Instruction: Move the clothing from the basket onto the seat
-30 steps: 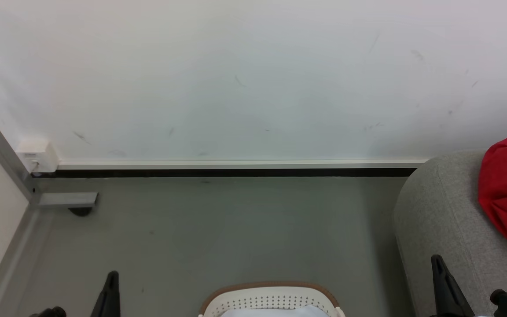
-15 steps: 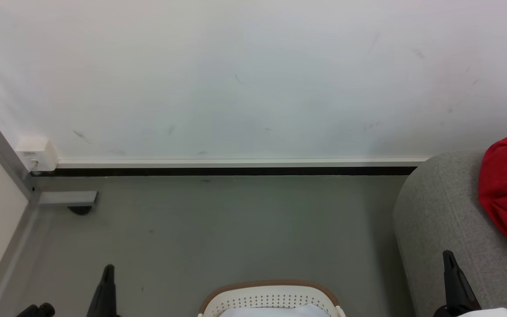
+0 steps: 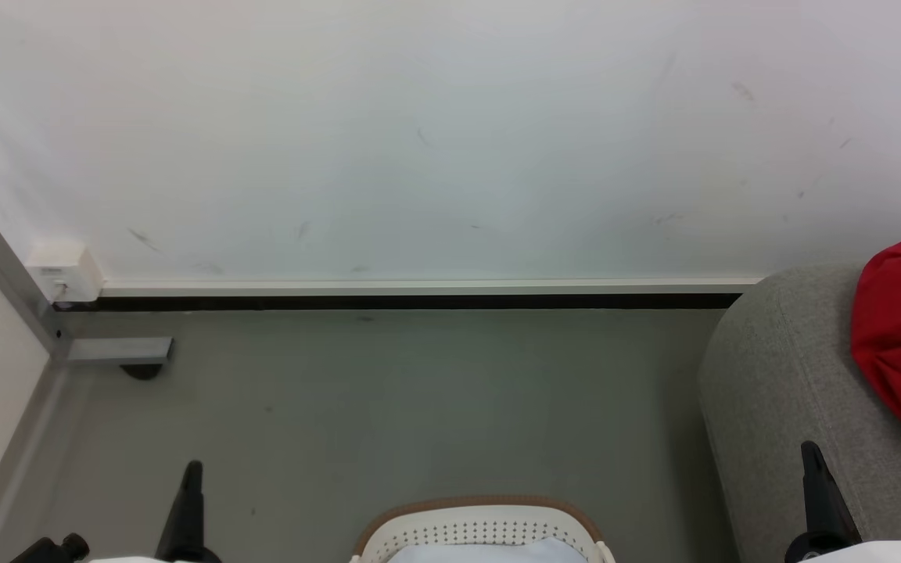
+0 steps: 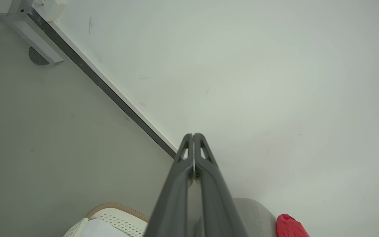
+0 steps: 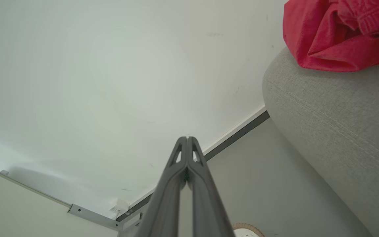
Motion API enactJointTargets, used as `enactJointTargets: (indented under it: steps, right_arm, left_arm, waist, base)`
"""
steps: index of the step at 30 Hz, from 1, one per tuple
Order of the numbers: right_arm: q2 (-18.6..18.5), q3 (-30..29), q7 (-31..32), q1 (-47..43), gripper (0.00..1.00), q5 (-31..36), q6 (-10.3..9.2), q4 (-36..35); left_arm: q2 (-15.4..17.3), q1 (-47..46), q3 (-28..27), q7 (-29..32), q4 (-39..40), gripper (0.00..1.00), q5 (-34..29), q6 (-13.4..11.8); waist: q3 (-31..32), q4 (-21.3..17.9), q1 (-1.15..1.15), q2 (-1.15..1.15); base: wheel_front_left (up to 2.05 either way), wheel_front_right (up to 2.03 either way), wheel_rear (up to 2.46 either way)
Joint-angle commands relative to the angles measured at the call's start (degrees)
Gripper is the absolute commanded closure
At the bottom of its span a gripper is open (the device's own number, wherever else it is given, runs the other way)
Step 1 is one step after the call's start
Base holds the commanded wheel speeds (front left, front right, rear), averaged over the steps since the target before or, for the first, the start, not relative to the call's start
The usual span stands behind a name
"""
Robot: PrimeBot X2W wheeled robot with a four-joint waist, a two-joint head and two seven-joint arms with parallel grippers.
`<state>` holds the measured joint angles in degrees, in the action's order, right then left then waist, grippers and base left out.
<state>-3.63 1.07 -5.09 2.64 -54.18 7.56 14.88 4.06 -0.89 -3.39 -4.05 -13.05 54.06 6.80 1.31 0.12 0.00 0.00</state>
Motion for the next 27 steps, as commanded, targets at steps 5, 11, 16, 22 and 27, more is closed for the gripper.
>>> enactJointTargets:
  steps: [5,11,16,22,27]
  right_arm:
    - [-0.5,-0.9,1.0,1.7,1.00,-4.4,-0.06,-0.8]
    - [-0.5,-1.4,2.1,1.9,1.00,-8.2,-0.06,-0.8]
    - [-0.5,-1.9,2.9,2.2,1.00,-11.2,-0.07,-0.9]
    - [-0.5,-2.5,3.8,2.4,1.00,-14.6,-0.07,-0.9]
    - [-0.5,-2.9,4.6,2.5,1.00,-17.3,-0.08,-0.9]
  left_arm:
    - [0.0,-1.6,-0.7,1.1,0.2,1.00,4.4,0.3]
    - [-0.1,-2.0,-1.0,2.1,0.1,1.00,8.1,0.4]
    - [-0.2,-2.4,-1.2,3.0,0.0,1.00,11.1,0.4]
    - [-0.3,-2.8,-1.4,4.0,-0.1,1.00,14.4,0.5]
    - [-0.4,-3.1,-1.6,4.7,-0.2,1.00,16.9,0.5]
  waist:
    - [-0.1,0.0,0.00,0.00]
    - [-0.2,0.0,0.00,0.00]
    - [-0.3,0.0,0.00,0.00]
    - [-0.4,0.0,0.00,0.00]
    - [-0.5,0.0,0.00,0.00]
  base:
    - [0.00,0.00,0.00]
    - [0.00,0.00,0.00]
    - [0.00,0.00,0.00]
    - [0.00,0.00,0.00]
    - [0.00,0.00,0.00]
